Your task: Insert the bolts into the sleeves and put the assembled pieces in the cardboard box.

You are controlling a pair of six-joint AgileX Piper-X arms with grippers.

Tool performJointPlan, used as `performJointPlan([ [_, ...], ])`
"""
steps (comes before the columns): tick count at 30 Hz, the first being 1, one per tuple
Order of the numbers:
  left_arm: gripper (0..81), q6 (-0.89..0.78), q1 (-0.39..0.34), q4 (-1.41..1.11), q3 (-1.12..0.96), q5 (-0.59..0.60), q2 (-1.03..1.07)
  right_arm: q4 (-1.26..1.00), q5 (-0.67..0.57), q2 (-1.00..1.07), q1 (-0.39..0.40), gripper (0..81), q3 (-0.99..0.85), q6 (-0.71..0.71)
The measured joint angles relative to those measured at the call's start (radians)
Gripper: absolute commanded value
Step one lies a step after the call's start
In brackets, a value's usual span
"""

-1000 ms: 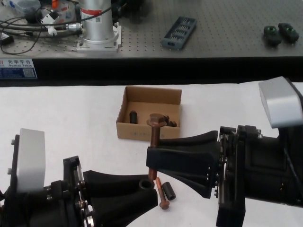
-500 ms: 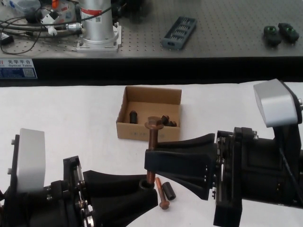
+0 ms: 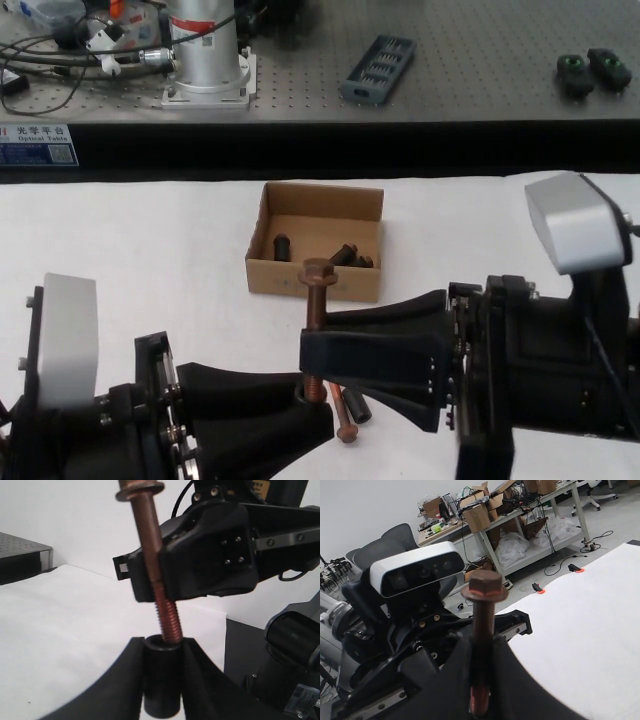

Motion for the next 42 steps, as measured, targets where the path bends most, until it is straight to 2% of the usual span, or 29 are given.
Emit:
performJointPlan([
  [10, 0.6, 0.000, 0.000, 0.007, 0.005, -0.003, 0.000, -0.042, -0.030, 0.048, -0.003, 3.0, 0.000, -0.005],
  [12, 0.6, 0.000, 0.000, 0.007, 0.005, -0.003, 0.000, -0.042, -0.046, 0.048, -0.006, 0.4, 0.000, -0.030],
  [17, 0.6, 0.000, 0.000, -0.019, 0.005, -0.010, 0.000, -0.045, -0.089, 0.050, -0.005, 34.8, 0.000, -0.070],
  [18, 0.6, 0.000, 0.000, -0.023, 0.005, -0.016, 0.000, -0.045, -0.094, 0.050, -0.005, 37.1, 0.000, -0.073],
  [23, 0.6, 0.000, 0.000, -0.026, 0.005, -0.045, 0.000, -0.049, -0.082, 0.050, -0.005, 32.1, 0.000, -0.086],
  [29, 0.6, 0.000, -0.003, -0.034, 0.005, -0.116, 0.000, -0.038, -0.040, 0.020, -0.009, 32.2, 0.000, -0.089],
  [34, 0.6, 0.000, -0.003, -0.044, 0.003, -0.189, 0.000, 0.017, 0.030, -0.082, -0.024, 31.6, 0.000, -0.121],
  [37, 0.6, 0.000, -0.003, -0.033, -0.002, -0.249, 0.000, 0.084, 0.079, -0.140, -0.044, 25.7, 0.000, -0.154],
  [42, 0.6, -0.010, -0.003, 0.131, -0.074, -0.293, 0.000, 0.273, 0.161, -0.274, -0.086, 8.7, 0.000, -0.256],
])
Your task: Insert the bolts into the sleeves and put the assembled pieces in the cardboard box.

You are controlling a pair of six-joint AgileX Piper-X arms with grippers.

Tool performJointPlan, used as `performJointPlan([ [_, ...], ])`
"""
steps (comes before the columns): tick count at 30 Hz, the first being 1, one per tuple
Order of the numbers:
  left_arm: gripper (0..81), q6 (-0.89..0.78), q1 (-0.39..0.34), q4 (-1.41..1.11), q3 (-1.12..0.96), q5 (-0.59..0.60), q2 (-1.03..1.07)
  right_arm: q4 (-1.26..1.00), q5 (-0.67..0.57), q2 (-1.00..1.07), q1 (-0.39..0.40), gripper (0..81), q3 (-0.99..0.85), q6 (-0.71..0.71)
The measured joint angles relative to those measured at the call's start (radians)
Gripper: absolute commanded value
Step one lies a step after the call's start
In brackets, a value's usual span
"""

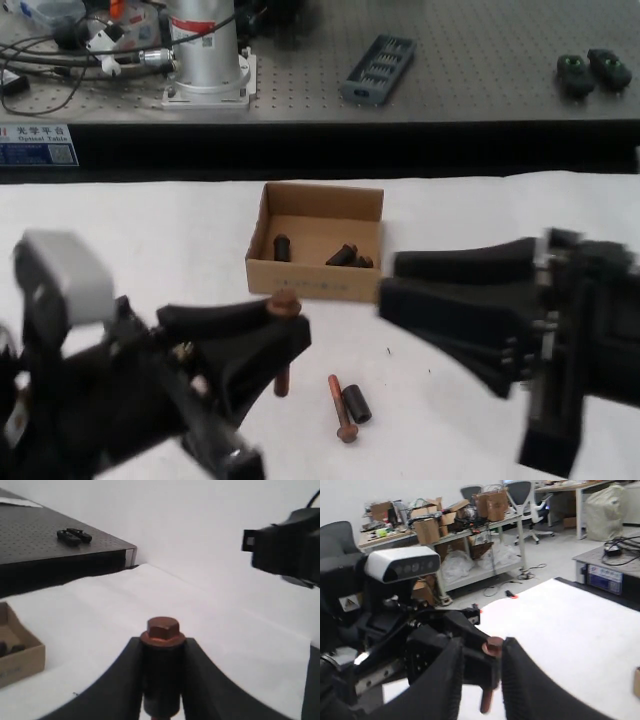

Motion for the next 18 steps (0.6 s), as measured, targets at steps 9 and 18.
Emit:
performJointPlan([
  [9, 0.6, 0.030, 0.016, 0.464, -0.334, -0.067, 0.106, 0.381, 0.178, -0.314, -0.054, 3.7, 0.000, -0.081],
  [18, 0.6, 0.059, 0.113, 0.857, -0.889, -0.063, 0.544, 0.646, 0.205, -0.505, -0.057, 3.7, 0.000, -0.081],
])
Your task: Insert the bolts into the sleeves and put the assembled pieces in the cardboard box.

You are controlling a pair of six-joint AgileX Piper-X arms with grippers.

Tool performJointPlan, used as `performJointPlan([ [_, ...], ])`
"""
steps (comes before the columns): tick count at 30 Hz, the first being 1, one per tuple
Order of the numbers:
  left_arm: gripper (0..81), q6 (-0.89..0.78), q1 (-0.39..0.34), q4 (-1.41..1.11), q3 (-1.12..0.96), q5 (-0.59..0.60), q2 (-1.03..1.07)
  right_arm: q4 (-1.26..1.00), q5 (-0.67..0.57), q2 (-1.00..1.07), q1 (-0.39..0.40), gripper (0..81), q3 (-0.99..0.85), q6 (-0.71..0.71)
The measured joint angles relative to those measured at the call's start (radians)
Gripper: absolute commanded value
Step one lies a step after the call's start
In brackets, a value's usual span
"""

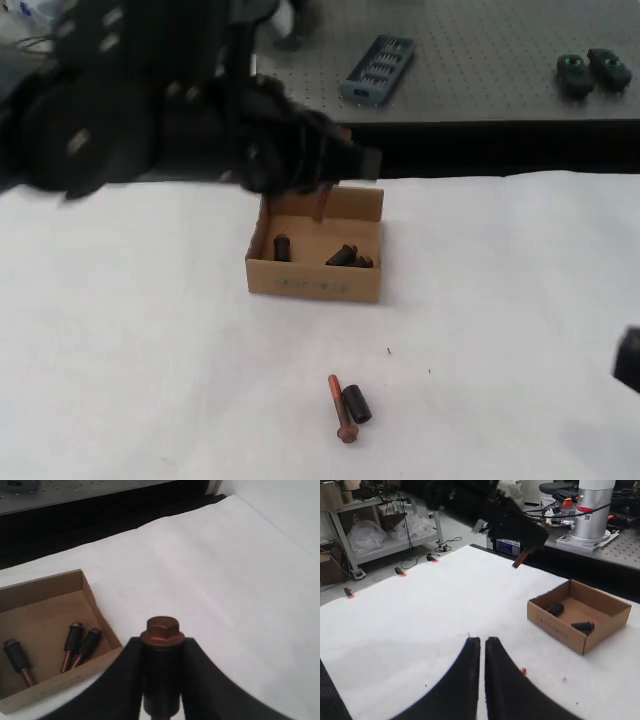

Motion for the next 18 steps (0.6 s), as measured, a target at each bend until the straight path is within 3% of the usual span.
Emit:
performJointPlan([
  [6, 0.6, 0.029, 0.027, 0.170, -0.272, 0.001, 0.238, 0.153, 0.013, -0.088, 0.001, 3.7, 0.000, 0.000],
  [8, 0.6, 0.081, 0.026, 0.288, -0.453, -0.002, 0.380, 0.183, 0.029, -0.105, 0.001, 3.7, 0.000, 0.000],
  [18, 0.6, 0.167, 0.046, 0.395, -0.707, -0.051, 0.623, 0.265, 0.045, -0.143, 0.001, 3.7, 0.000, 0.000],
])
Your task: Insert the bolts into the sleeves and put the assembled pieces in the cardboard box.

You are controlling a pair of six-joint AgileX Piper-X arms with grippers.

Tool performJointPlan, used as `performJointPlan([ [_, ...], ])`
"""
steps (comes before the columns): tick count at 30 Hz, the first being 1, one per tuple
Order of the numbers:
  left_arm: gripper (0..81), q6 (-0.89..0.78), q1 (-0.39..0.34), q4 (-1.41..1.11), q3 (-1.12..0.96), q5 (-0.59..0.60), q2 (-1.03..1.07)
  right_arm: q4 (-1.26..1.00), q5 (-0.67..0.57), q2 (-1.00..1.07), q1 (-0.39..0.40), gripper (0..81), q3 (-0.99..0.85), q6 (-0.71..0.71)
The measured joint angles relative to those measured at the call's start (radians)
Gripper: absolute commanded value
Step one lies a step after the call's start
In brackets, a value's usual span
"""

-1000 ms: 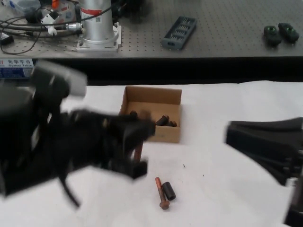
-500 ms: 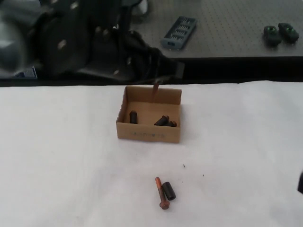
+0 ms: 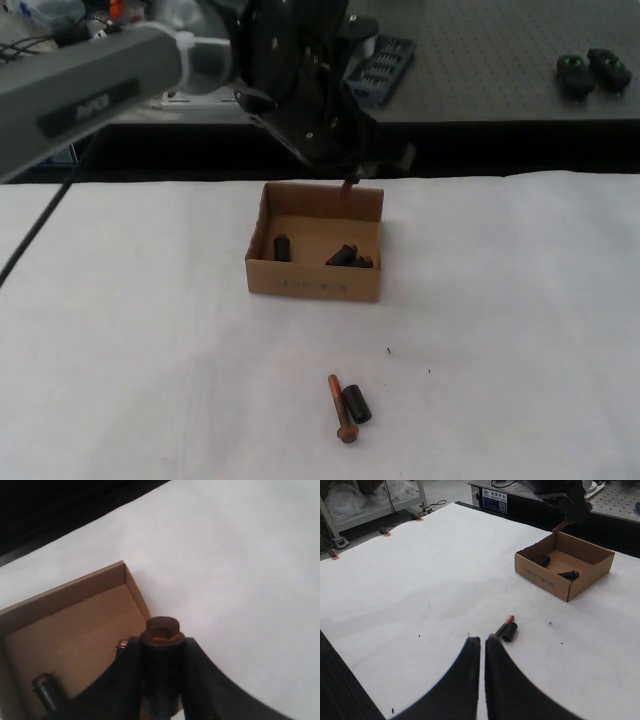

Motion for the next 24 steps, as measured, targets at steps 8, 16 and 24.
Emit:
performJointPlan([
  [8, 0.6, 0.001, 0.032, 0.002, -0.056, -0.020, 0.122, 0.060, 0.000, 0.000, 0.000, 3.7, 0.000, 0.000],
  [16, 0.6, 0.001, 0.048, 0.002, -0.059, -0.027, 0.206, 0.098, 0.000, 0.000, 0.000, 3.7, 0.000, 0.000],
  [24, 5.5, 0.001, 0.049, 0.002, -0.062, -0.030, 0.235, 0.100, 0.000, 0.000, 0.000, 3.7, 0.000, 0.000],
])
